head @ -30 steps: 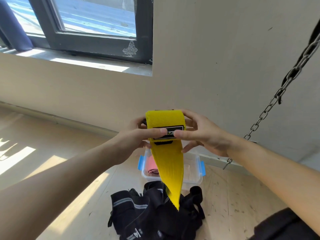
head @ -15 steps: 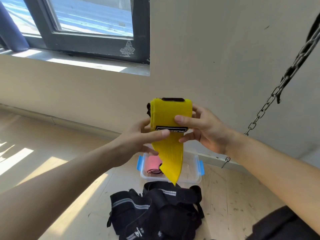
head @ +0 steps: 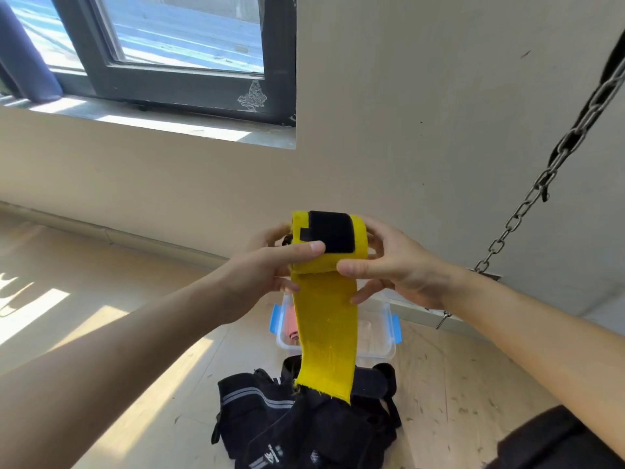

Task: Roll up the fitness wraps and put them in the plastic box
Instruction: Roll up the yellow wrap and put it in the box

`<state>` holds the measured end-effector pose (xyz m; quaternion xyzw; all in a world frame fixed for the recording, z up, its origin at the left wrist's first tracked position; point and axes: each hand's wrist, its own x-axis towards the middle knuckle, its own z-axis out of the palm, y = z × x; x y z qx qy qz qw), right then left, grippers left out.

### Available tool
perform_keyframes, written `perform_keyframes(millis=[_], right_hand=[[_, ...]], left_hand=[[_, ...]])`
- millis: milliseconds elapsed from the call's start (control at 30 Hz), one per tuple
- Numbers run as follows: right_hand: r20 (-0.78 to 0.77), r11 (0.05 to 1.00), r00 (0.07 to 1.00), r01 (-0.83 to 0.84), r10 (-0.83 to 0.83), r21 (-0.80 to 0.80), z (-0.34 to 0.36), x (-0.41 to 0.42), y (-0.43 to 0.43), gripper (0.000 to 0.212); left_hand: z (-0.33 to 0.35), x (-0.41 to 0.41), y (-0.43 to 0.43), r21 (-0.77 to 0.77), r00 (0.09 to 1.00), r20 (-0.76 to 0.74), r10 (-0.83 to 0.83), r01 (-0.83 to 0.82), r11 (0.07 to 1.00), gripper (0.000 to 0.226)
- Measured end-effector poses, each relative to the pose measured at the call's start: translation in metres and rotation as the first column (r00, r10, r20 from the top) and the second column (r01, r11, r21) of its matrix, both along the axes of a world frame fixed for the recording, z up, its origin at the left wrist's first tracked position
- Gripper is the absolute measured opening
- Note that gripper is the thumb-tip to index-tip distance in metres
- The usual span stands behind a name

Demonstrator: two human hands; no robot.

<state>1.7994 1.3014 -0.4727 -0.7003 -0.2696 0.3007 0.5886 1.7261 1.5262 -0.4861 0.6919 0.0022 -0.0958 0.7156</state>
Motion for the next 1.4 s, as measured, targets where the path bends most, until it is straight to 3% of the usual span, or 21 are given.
perform_keyframes(millis=[233,433,700,900,1033,1167,1300,1400], right_hand=[[-0.256,1.0,0.967,-0.004,-0.003,-0.025,-0.002,-0.004,0.005,0.061],[-0.242,0.998,0.968,0.059,-0.059,-0.006,0.0,-0.004,0.007,0.053],[-0.119,0.989,0.987,0.117,-0.106,0.087,-0.005,0.001,0.001,0.073],[-0.092,0.992,0.994,0.075,-0.066,0.099,-0.004,0.0,0.003,0.073],[-0.222,0.999,0.975,-0.007,0.019,0.052,-0.002,0.0,0.002,0.067],[-0.289,1.0,0.957,-0.01,0.002,-0.027,-0.001,-0.003,0.004,0.063],[-0.257,0.995,0.964,0.048,-0.068,-0.083,-0.001,-0.006,0.008,0.077],[-0.233,0.991,0.967,0.084,-0.106,-0.1,-0.001,-0.007,0.008,0.065]], left_hand=[[0.002,-0.001,0.002,0.002,0.992,0.126,0.015,-0.015,1.0,0.062],[-0.002,-0.001,0.002,0.064,0.992,0.127,-0.024,0.016,0.998,0.076],[-0.001,0.0,-0.002,0.022,0.993,-0.105,-0.061,0.063,0.998,0.063],[-0.001,0.001,-0.003,-0.007,0.999,-0.046,0.021,-0.021,1.0,0.057],[0.001,0.002,0.0,-0.086,0.999,-0.016,0.046,-0.047,0.995,0.061],[-0.002,0.002,0.002,-0.116,0.995,0.028,0.095,-0.091,0.989,0.065],[-0.007,0.001,0.003,-0.032,0.994,0.079,0.07,-0.067,0.997,0.069],[-0.008,0.001,0.002,0.013,0.996,0.085,0.029,-0.03,0.999,0.071]])
